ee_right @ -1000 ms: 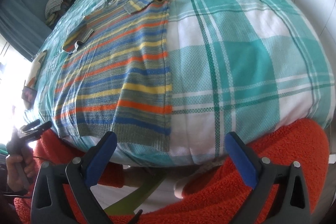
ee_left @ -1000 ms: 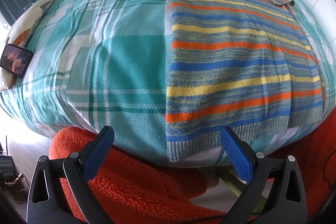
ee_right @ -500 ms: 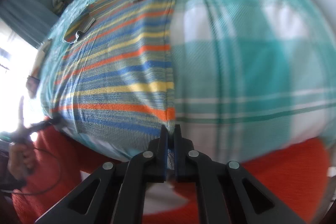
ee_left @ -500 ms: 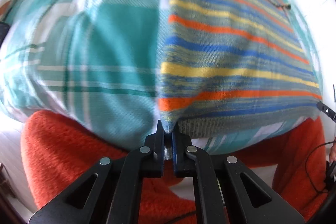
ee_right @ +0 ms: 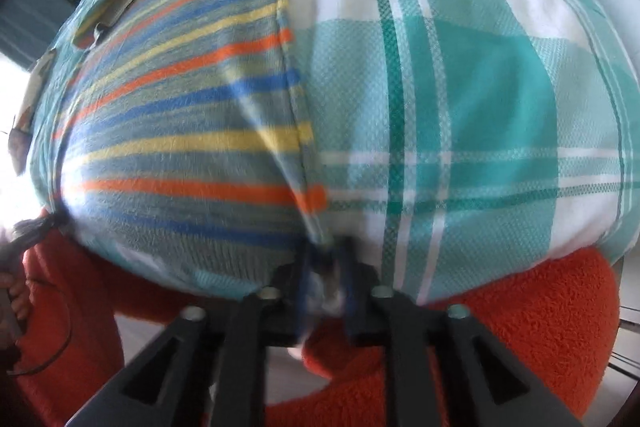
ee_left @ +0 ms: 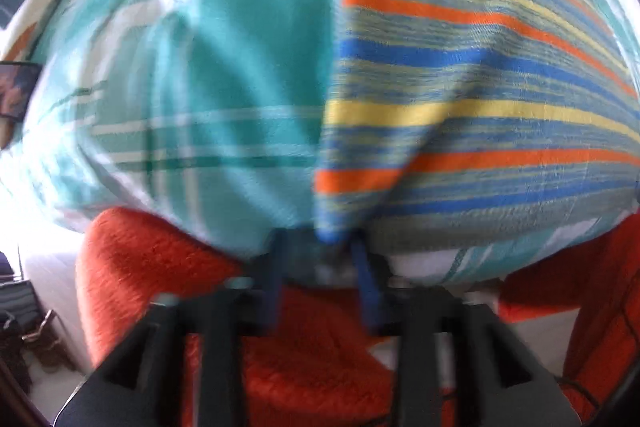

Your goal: Fold small clothes

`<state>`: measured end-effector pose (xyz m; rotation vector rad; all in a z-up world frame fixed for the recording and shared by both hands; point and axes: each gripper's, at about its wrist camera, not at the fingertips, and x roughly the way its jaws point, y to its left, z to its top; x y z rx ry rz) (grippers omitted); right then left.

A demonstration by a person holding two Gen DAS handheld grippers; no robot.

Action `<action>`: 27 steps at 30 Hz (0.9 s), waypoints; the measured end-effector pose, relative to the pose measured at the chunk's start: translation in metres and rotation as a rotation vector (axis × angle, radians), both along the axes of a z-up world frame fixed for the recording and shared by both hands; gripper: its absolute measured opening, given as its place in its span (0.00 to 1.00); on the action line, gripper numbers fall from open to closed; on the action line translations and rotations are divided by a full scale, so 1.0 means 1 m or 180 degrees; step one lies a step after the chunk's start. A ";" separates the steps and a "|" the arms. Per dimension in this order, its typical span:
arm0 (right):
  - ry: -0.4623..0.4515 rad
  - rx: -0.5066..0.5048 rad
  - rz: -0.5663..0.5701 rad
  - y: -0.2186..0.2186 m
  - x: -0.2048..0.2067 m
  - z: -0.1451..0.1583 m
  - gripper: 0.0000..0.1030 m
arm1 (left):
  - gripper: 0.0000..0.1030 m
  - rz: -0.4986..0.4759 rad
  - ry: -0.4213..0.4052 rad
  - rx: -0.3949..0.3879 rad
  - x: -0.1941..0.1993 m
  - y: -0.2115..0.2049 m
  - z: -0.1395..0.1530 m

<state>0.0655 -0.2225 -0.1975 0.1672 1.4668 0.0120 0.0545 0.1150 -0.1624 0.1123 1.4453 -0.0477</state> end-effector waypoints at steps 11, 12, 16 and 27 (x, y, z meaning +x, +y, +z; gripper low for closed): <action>-0.1320 -0.0877 0.1497 0.047 0.156 0.146 0.77 | 0.80 0.0847 -0.1070 -0.0219 0.007 0.076 0.110; -0.1361 -0.0808 0.1669 0.065 0.180 0.137 0.77 | 0.80 0.0918 -0.1075 -0.0314 0.006 0.076 0.112; -0.1281 -0.0832 0.1838 0.120 0.270 0.061 0.75 | 0.80 0.1110 -0.1058 -0.0442 -0.022 0.067 0.116; -0.1641 -0.0522 -0.0347 -0.085 0.264 0.094 0.04 | 0.80 0.1400 -0.0792 -0.0367 -0.066 0.100 0.092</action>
